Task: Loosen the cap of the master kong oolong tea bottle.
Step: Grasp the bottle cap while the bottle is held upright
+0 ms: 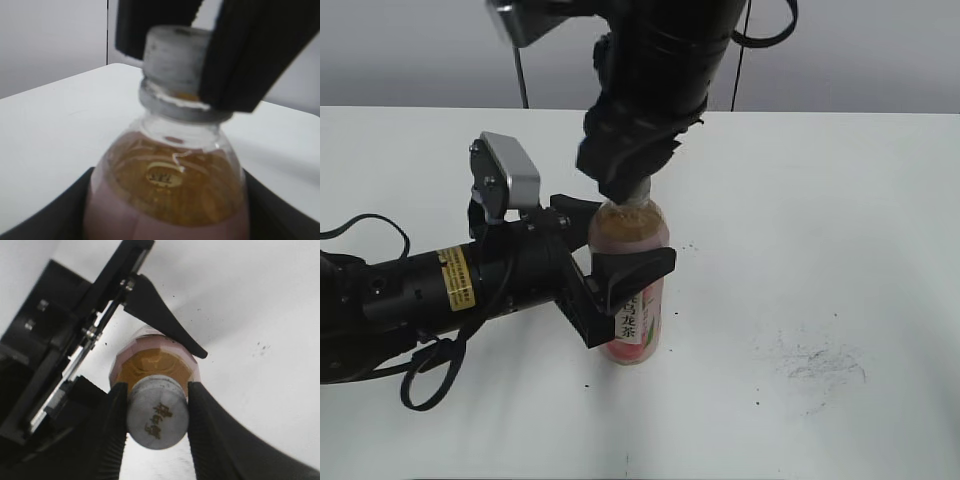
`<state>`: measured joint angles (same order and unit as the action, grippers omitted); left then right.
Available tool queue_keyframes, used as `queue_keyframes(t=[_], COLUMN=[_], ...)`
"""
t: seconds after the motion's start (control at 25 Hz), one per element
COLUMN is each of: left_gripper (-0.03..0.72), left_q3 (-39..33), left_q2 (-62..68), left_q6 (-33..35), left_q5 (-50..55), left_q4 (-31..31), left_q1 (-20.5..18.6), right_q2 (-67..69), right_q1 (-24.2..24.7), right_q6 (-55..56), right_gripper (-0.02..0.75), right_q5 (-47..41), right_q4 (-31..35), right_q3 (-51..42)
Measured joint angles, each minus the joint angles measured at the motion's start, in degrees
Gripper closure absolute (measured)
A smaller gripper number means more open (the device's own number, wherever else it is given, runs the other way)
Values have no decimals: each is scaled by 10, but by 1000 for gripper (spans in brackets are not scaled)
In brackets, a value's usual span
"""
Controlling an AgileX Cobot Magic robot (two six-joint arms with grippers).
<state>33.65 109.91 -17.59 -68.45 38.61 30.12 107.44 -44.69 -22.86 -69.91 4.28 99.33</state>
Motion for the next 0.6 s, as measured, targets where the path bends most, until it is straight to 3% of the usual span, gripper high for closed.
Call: queue_keyframes(t=[0.6], left_gripper=[239], left_q3=[0], left_q2=[0], left_q6=[1], left_q5=[-1], left_q4=[0], left_q1=[0], right_q2=[0], right_q1=[0], right_q6=[-1019], right_gripper=[461], right_q5=[-6], right_q4=[8], right_q3=[5])
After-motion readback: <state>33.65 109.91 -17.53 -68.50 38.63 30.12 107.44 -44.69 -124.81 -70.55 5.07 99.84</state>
